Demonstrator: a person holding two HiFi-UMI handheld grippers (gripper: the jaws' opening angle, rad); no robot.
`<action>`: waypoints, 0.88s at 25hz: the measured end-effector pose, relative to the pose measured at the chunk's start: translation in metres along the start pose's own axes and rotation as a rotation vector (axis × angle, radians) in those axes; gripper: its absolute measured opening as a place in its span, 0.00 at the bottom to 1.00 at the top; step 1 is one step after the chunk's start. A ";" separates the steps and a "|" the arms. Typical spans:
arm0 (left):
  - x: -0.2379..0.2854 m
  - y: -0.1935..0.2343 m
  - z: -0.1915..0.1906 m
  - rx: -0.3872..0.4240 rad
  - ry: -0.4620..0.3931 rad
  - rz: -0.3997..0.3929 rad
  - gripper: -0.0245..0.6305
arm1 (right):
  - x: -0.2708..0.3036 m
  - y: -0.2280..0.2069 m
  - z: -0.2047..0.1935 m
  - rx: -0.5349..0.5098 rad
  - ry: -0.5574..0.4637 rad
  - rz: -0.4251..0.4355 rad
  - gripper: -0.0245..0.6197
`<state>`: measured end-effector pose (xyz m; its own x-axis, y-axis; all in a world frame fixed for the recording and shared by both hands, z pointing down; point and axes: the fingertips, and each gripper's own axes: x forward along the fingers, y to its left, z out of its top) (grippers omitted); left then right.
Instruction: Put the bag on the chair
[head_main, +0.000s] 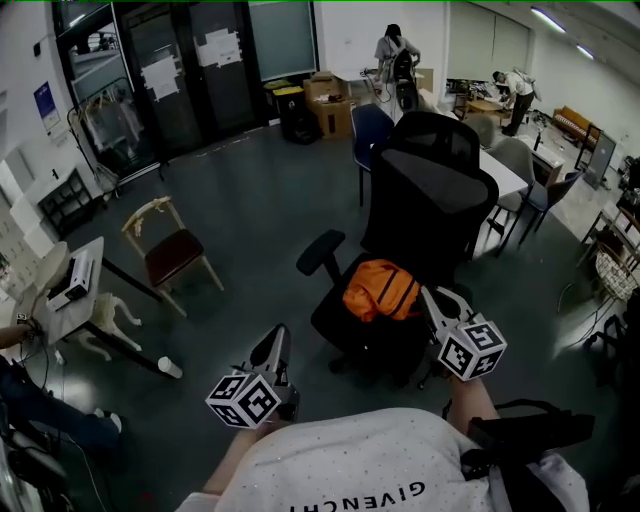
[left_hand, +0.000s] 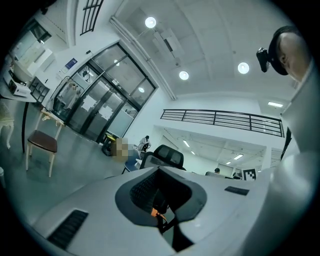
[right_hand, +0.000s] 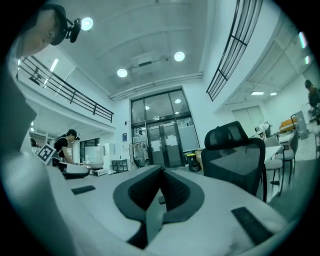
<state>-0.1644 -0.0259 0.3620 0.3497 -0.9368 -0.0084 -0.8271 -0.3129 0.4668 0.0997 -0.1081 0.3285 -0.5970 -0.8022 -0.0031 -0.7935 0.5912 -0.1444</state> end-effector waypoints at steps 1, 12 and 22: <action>0.003 -0.007 -0.001 0.004 -0.001 -0.008 0.04 | -0.007 -0.001 0.006 -0.013 -0.006 0.007 0.04; 0.002 -0.101 -0.050 -0.021 0.010 -0.047 0.04 | -0.119 -0.053 0.001 -0.018 0.058 -0.040 0.04; -0.053 -0.141 -0.087 -0.014 -0.025 0.034 0.04 | -0.186 -0.060 -0.023 -0.012 0.081 -0.002 0.04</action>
<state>-0.0285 0.0814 0.3736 0.3097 -0.9507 -0.0145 -0.8320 -0.2783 0.4799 0.2557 0.0079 0.3603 -0.6025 -0.7943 0.0772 -0.7959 0.5909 -0.1322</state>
